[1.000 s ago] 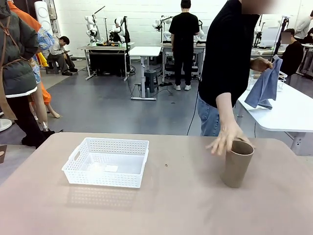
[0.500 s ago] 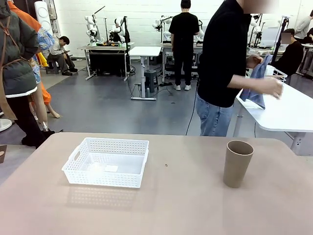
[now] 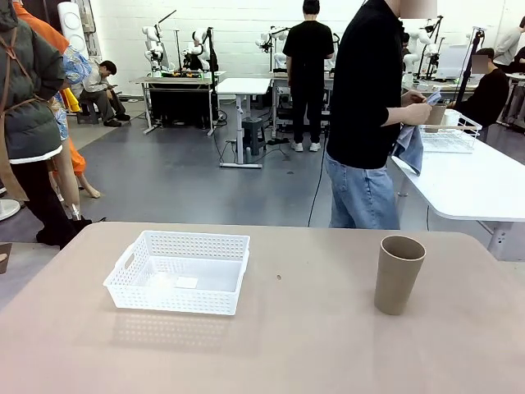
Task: Clean and organize the cups into the basket.
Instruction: Pick up the Organizing basket and move it to the center of the table, then pick up the Reusable plastic cup from the right side of the table and place it inside the Organizing basket.
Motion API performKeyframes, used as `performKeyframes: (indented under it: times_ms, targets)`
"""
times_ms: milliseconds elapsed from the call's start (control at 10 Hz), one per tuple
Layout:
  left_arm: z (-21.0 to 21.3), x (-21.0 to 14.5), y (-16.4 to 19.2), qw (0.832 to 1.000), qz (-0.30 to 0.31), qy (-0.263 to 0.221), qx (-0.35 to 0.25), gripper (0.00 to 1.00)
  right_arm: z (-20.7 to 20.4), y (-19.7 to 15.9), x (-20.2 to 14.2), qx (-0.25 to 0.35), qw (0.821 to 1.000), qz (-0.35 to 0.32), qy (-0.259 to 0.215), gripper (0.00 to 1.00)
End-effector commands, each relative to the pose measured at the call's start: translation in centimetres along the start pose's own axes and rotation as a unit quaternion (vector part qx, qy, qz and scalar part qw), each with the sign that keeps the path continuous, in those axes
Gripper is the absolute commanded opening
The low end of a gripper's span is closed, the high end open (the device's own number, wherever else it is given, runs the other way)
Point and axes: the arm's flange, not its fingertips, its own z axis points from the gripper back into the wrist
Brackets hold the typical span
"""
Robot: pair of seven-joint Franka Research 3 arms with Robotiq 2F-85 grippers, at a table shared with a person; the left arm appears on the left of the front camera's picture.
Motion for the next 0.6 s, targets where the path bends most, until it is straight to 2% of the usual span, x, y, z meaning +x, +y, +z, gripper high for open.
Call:
performKeyframes:
  times_ms: [0,100,200,300,400,500]
  targets:
    - [-1.2,-0.6,-3.8,0.998,-0.001,0.016,0.059,1.00,-3.6,-2.0,-1.8,-0.015,0.997,0.055,-0.044,1.00]
    - [-2.6,-0.7,-7.0,0.994,-0.021,0.002,0.109,1.00,-6.4,-3.1,-2.6,-0.027,0.997,0.066,-0.020,1.00]
    - [-3.4,-1.0,-8.5,0.991,-0.037,0.005,0.131,1.00,-7.7,-3.4,-2.9,-0.012,0.997,0.071,0.014,1.00]
    - [-4.5,-1.0,-10.3,0.986,-0.050,0.004,0.159,1.00,-8.8,-3.3,-3.6,0.053,0.990,0.082,0.098,1.00]
    - [-5.1,-0.7,-11.4,0.985,-0.054,0.003,0.163,1.00,-8.9,-3.3,-4.1,0.075,0.985,0.072,0.141,1.00]
    - [-5.2,-0.3,-12.0,0.987,-0.052,-0.004,0.153,1.00,-8.2,-3.9,-4.6,0.100,0.984,0.012,0.146,1.00]
